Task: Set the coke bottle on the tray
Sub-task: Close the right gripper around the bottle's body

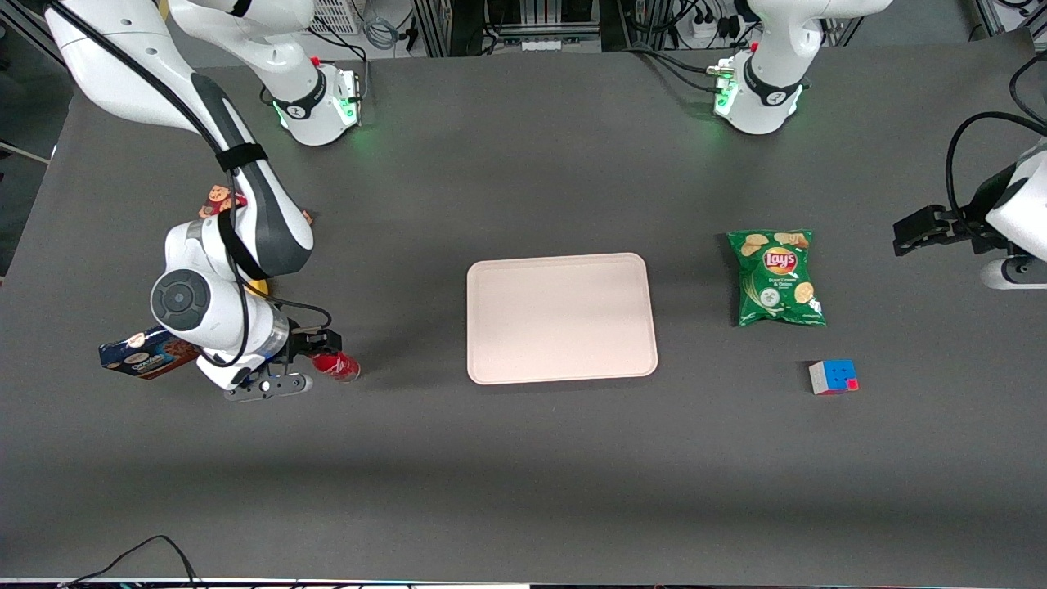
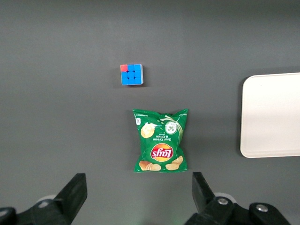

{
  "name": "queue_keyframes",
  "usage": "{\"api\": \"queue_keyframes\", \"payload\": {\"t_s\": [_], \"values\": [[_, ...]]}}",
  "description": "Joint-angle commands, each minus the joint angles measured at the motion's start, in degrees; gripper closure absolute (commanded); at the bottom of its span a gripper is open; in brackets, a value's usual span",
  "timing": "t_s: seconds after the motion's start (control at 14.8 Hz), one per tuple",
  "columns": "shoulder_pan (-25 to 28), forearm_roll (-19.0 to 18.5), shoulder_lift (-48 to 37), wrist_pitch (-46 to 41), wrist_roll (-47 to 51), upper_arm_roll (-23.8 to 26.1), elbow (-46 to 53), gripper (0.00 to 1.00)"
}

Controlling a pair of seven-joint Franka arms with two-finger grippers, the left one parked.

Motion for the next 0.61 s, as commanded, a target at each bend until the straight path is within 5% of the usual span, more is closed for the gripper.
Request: {"api": "queue_keyframes", "payload": {"t_s": [0.0, 0.41, 0.54], "values": [[0.1, -1.3, -1.3, 0.9, 1.8, 0.3, -1.4, 0.55], [0.1, -1.3, -2.3, 0.3, 3.8, 2.0, -1.2, 1.00], [0.1, -1.2, -3.6, 0.2, 4.2, 2.3, -1.0, 1.00]]}}
